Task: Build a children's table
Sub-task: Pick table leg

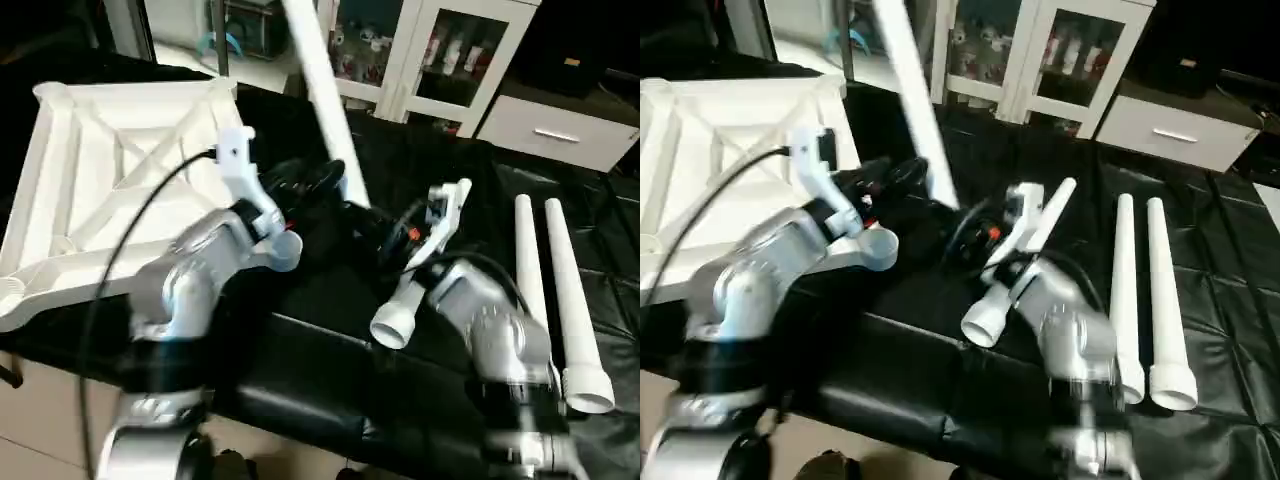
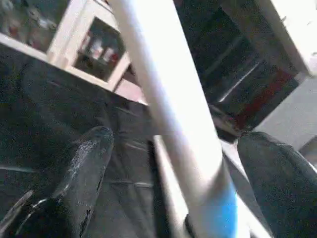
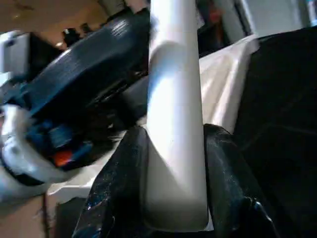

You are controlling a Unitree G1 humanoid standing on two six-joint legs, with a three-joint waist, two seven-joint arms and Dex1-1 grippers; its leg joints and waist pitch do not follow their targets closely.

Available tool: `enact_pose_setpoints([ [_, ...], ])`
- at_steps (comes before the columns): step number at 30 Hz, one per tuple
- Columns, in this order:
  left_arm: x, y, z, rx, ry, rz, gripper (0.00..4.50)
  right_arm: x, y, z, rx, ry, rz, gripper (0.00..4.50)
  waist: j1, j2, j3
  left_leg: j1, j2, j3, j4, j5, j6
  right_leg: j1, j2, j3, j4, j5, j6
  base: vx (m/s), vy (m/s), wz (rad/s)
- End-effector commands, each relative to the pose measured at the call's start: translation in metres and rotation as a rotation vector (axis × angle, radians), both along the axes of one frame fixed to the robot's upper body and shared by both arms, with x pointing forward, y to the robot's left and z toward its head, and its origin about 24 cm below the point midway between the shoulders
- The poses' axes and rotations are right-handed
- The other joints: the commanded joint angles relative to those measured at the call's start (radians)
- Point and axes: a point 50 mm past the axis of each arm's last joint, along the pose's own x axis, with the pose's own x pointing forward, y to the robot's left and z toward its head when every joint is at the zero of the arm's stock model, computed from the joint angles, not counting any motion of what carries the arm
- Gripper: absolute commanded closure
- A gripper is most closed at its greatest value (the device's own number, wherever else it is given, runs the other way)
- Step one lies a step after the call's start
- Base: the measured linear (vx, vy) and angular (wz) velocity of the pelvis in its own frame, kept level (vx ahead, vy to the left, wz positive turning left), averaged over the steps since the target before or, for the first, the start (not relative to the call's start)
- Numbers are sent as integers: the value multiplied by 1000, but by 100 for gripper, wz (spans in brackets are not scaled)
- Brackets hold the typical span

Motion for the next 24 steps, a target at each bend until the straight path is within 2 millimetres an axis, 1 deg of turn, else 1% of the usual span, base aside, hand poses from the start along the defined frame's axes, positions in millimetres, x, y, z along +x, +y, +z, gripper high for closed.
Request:
enact_pose_setpoints([
  [1, -2, -10, 0, -60, 46, -44, 0, -7, 5, 10, 17, -35, 3, 330, 2, 23, -102, 22, 50, -34, -77, -265, -39, 43, -87, 49, -95, -307, -133, 0, 0, 0],
  [2, -2, -10, 0, -64, 48, -47, 0, -7, 5, 10, 17, -35, 4, 330, 3, 28, -103, 21, 50, -34, -77, -264, -41, 46, -89, 48, -91, -295, -142, 0, 0, 0],
  [3, -3, -11, 0, -74, 51, -53, 0, -7, 6, 11, 18, -36, 4, 330, 3, 25, -105, 19, 49, -33, -75, -260, -39, 47, -90, 49, -92, -281, -147, 0, 0, 0],
  [4, -4, -13, 0, -76, 54, -69, 0, -7, 7, 11, 20, -36, -1, 330, 4, 25, -105, 19, 49, -33, -75, -255, -37, 48, -90, 49, -92, -275, -148, 0, 0, 0],
  [5, -4, -13, 0, -76, 54, -69, 0, -7, 7, 11, 20, -36, -1, 330, 4, 29, -105, 19, 49, -33, -76, -250, -38, 48, -89, 49, -91, -267, -148, 0, 0, 0],
  [7, -5, -16, -1, -73, 62, -75, 0, -8, 7, 14, 24, -32, -17, 330, 4, 31, -106, 20, 49, -32, -76, -246, -37, 47, -88, 48, -92, -257, -146, 0, 0, 0],
  [8, -5, -16, -1, -73, 62, -75, 0, -8, 7, 14, 24, -32, -17, 330, 4, 31, -106, 20, 49, -32, -76, -245, -37, 48, -88, 47, -92, -256, -145, 0, 0, 0],
  [9, -4, -15, -2, -76, 77, -57, 0, -8, 7, 16, 27, -30, -29, 330, 5, 34, -108, 19, 50, -33, -76, -236, -37, 50, -89, 47, -90, -243, -144, 0, 0, 0],
  [10, -4, -15, -2, -76, 78, -57, 0, -8, 7, 16, 27, -30, -29, 330, 5, 34, -107, 19, 50, -33, -76, -232, -37, 49, -89, 46, -91, -236, -144, 0, 0, 0],
  [11, -4, -15, -2, -83, 85, -51, 0, -8, 7, 17, 28, -29, -33, 330, 4, 34, -108, 17, 50, -34, -77, -229, -36, 51, -89, 45, -90, -230, -144, 0, 0, 0],
  [13, -3, -14, -2, -90, 93, -44, 30, -8, 7, 18, 29, -29, -35, 330, 4, 33, -108, 15, 50, -35, -77, -229, -38, 54, -90, 44, -90, -235, -138, 0, 0, 0],
  [14, -3, -13, -3, -91, 96, -39, 37, -8, 7, 18, 29, -29, -37, 330, 5, 34, -108, 16, 50, -35, -78, -233, -40, 53, -91, 44, -91, -242, -137, 0, 0, 0],
  [15, -3, -12, -3, -92, 97, -34, 46, -9, 6, 18, 28, -29, -37, 330, 4, 31, -108, 16, 50, -35, -77, -236, -41, 54, -91, 43, -92, -249, -133, 0, 0, 0],
  [17, -3, -10, -3, -92, 97, -28, 66, -9, 6, 19, 27, -29, -37, 330, 5, 31, -108, 15, 50, -36, -77, -236, -42, 54, -92, 43, -92, -255, -128, 0, 0, 0],
  [18, -3, -9, -3, -93, 99, -22, 66, -9, 6, 18, 25, -27, -36, 330, 4, 31, -108, 16, 50, -36, -77, -233, -42, 52, -90, 43, -93, -254, -124, 0, 0, 0],
  [24, -1, -4, 1, -107, 91, 1, 115, -11, 7, 16, 11, -17, -20, 330, 5, 31, -108, 15, 50, -37, -79, -228, -46, 54, -92, 43, -93, -253, -116, 0, 0, 0],
])
